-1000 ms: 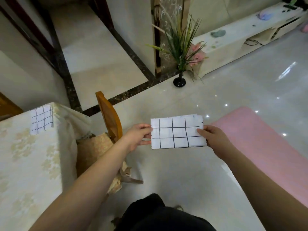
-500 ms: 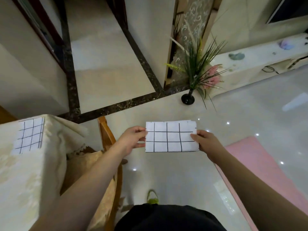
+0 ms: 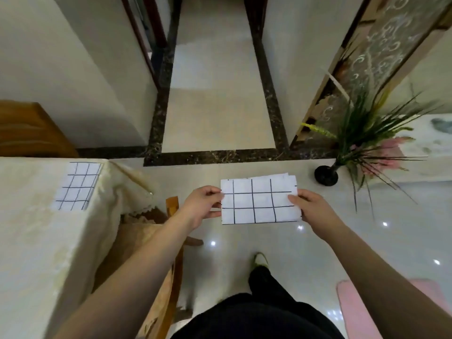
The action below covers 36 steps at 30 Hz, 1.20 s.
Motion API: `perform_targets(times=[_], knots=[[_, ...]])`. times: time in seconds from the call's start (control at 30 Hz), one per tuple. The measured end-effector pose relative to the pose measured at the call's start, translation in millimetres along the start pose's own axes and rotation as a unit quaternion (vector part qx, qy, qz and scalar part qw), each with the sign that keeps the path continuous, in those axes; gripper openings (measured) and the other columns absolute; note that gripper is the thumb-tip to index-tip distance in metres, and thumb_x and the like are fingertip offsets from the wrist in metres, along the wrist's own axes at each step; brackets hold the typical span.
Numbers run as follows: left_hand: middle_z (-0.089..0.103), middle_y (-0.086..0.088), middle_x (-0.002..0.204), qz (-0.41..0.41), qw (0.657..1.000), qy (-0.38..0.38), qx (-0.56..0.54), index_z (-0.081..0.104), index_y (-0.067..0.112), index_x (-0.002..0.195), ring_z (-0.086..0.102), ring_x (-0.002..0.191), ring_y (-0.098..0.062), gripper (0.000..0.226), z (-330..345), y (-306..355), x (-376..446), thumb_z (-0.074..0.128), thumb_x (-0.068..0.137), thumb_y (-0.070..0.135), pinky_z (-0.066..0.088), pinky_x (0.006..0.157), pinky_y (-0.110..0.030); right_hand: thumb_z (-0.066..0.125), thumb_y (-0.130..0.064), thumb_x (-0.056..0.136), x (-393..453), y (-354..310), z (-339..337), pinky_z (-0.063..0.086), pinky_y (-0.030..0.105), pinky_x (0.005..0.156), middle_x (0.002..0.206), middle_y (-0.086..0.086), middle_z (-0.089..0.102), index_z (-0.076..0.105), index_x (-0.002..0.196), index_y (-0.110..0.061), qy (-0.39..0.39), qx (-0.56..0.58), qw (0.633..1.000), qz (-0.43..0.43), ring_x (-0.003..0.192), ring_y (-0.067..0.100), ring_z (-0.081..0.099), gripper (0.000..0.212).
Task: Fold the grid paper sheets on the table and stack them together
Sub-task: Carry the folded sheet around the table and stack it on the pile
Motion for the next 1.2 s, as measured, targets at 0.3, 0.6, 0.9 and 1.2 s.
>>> perform_targets(times=[0.3,0.6,0.9,1.2], knots=[[0.072,-0.010,0.101,-0.004,0.989,0.133,-0.060,0.064,0.009,0.106,0.070,0.091,-0.023,0.016,-20.4,42.7,33.0,0.061,0.094,0.018,0.055,0.064,-0.026,0.062,-0.019,0.092,119.5,-77.9,28.7,0.055,0.041,0.083,0.099,0.010,0.072,0.069,0.097,-0.015,-0.156,-0.055,0.986,-0.025,0.092,0.026,0.068,0.009],[0.068,-0.010,0.089,-0.020,0.957,0.257,-0.136,0.064,0.012,0.097,0.067,0.073,-0.016,0.009,-70.1,50.7,45.2,0.060,0.094,0.019,0.052,0.056,-0.024,0.061,-0.016,0.093,172.3,-138.2,109.4,0.051,0.028,0.068,0.087,0.003,0.071,0.068,0.089,-0.016,-0.261,-0.107,0.958,-0.056,0.076,0.016,0.065,0.007],[0.067,-0.010,0.090,0.011,0.928,0.291,-0.232,0.061,0.011,0.098,0.065,0.075,-0.019,0.005,-156.6,34.7,50.0,0.059,0.094,0.013,0.057,0.068,-0.032,0.060,-0.016,0.093,206.6,-177.2,237.2,0.051,0.031,0.072,0.092,0.005,0.072,0.068,0.097,-0.013,-0.348,-0.182,0.917,-0.074,0.080,0.019,0.066,0.009],[0.070,-0.016,0.098,0.022,0.896,0.338,-0.286,0.061,0.002,0.107,0.068,0.078,-0.019,0.015,-225.8,13.5,33.2,0.059,0.093,0.009,0.057,0.061,-0.029,0.061,-0.012,0.092,208.1,-199.1,351.1,0.050,0.032,0.071,0.088,0.010,0.071,0.067,0.091,-0.010,-0.410,-0.229,0.879,-0.084,0.076,0.020,0.064,0.006]])
Point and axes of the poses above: each hand's wrist, its own x-axis towards the middle knuckle, its own z-axis out of the palm, y = z × x, the point moved 3 cm from there along x, towards the middle knuckle
